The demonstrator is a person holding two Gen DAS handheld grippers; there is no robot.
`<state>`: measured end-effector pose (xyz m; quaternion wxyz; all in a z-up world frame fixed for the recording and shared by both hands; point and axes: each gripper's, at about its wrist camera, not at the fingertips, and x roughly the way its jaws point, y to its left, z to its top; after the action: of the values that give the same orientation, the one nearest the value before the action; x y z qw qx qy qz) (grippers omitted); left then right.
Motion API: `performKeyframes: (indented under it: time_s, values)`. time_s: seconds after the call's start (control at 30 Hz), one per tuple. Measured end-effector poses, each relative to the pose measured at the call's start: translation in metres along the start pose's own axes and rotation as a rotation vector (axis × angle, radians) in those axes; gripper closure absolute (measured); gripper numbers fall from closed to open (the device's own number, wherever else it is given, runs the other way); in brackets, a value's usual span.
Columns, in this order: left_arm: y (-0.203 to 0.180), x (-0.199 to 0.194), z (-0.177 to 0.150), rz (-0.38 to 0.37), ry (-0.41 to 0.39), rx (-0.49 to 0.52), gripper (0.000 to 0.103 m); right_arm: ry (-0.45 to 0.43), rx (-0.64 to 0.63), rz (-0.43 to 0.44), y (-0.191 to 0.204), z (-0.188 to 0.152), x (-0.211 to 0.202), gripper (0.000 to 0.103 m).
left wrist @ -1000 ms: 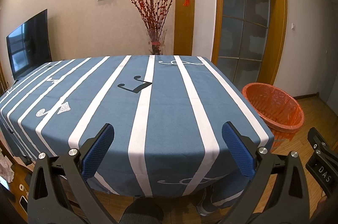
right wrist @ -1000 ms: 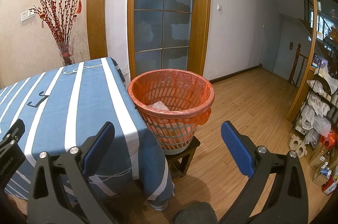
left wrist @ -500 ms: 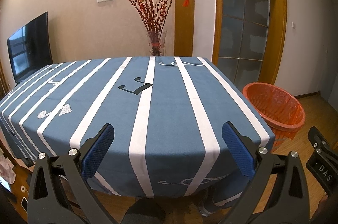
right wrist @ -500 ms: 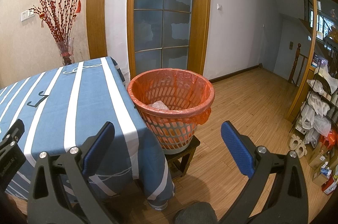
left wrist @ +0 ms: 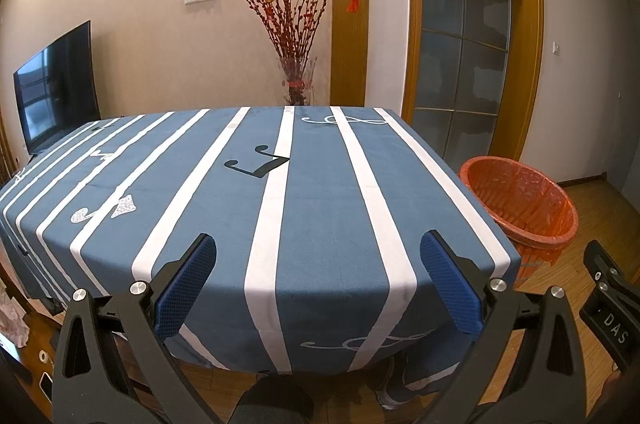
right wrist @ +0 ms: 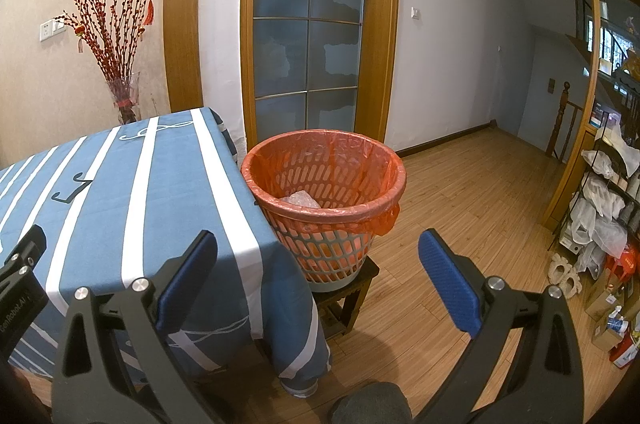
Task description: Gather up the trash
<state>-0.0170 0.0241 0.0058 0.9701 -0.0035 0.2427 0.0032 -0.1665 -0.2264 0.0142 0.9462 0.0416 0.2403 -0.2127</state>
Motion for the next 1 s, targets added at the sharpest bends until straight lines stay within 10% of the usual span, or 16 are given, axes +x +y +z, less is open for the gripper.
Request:
performKeyframes:
  time_s: [1.0]
  values:
    - [0.0016, -0.0001, -0.0019, 0.001, 0.007, -0.003, 0.003, 0.002, 0.0, 0.0, 0.0004, -0.0006, 0.0004, 0.005]
